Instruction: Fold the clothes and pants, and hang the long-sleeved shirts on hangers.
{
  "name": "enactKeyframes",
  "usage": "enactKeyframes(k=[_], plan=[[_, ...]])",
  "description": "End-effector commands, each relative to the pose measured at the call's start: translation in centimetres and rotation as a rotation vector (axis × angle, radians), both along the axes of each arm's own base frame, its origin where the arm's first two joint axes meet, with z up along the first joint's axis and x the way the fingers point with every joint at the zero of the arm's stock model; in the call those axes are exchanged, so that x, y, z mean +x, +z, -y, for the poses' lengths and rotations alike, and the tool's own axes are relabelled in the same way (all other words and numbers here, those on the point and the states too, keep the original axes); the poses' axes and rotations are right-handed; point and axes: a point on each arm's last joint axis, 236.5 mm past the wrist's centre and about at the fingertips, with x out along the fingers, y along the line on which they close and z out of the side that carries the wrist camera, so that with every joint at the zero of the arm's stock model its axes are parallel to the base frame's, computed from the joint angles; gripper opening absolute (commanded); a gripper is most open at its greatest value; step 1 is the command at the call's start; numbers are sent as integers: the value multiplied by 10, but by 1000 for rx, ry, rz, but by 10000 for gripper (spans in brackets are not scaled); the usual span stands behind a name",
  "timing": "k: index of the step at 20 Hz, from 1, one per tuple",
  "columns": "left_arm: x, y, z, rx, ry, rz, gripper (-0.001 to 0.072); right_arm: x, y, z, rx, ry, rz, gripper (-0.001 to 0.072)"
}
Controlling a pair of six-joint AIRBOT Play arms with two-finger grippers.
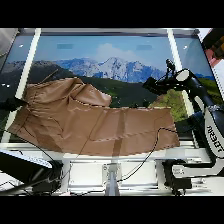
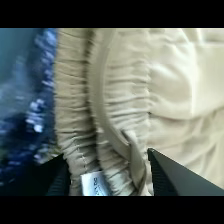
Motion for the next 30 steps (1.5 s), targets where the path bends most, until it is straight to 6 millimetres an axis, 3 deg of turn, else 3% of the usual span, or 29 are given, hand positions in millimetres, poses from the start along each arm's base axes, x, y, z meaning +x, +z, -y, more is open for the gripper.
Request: enactKeyframes(k=[1,2,6,7,9,10,11,15,19,21,25,26,30], plan=[[-30,-19,2,72,-119,-122,465,0,0,0,0,0,0,547],[-28,-20,3,78,-124,-123,419,0,0,0,0,0,0,547],[-13,-15,9,46,-96,-70,90,0,0,0,0,0,-1,548],[-12,-13,10,41,-93,-64,54,-1,0,-2,0,4,-1,547],[-12,-9,13,31,-97,-61,53,-1,0,-5,-2,19,2,521],[-12,-6,13,28,-99,-60,54,-3,0,-7,-8,40,6,397],[-13,-2,14,27,-104,-58,53,-3,-1,-8,-16,59,12,327],[-13,23,14,52,-103,-40,54,-11,-13,-18,10,115,-21,353],[-15,37,16,43,-60,-73,52,-30,-37,-66,79,262,-85,355],[-14,37,18,28,-11,-116,52,-35,-47,-92,73,382,-99,420],[-12,41,37,4,-56,-140,52,-14,-61,-122,28,510,-77,423],[-9,41,42,6,-71,-140,52,-15,-63,-128,39,544,-99,459],[-4,36,54,42,-123,-158,53,-15,-64,-144,20,700,-77,461]])
